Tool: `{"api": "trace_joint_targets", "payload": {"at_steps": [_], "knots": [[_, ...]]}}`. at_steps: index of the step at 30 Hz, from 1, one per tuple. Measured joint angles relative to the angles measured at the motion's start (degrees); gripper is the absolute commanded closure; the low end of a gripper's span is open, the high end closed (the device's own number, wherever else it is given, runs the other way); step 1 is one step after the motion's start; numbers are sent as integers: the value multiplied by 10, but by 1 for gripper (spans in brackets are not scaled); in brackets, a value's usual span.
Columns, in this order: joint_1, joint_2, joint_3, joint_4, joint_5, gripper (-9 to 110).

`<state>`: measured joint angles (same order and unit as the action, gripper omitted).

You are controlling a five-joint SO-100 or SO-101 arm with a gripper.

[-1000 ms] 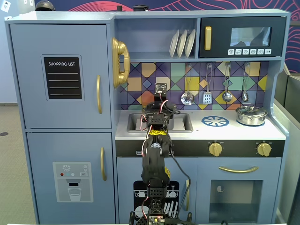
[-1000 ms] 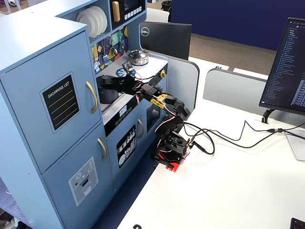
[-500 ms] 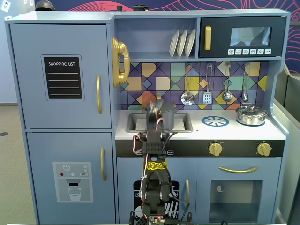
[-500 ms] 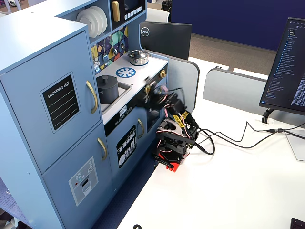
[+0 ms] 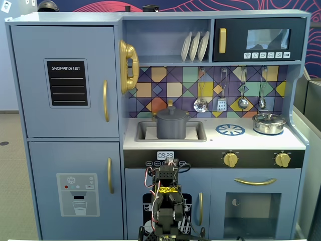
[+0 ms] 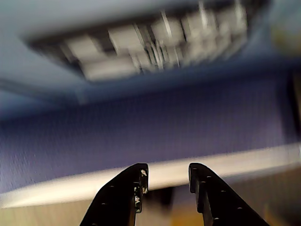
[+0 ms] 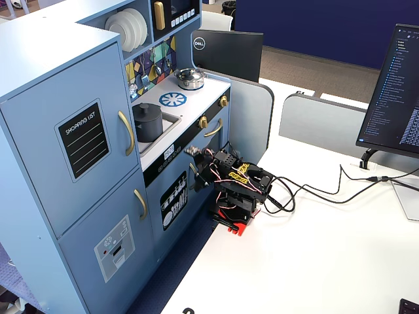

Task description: Pick up the lid from the counter and put it on the gray recipient

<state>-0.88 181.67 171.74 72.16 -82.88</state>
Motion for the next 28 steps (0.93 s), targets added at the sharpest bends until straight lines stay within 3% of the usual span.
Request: {"api": "trace_joint_targets", "payload": {"at_steps": [6,28], "knots": [[4,8,2,49,-6,100],[2,8,2,50,-34,94]]}}
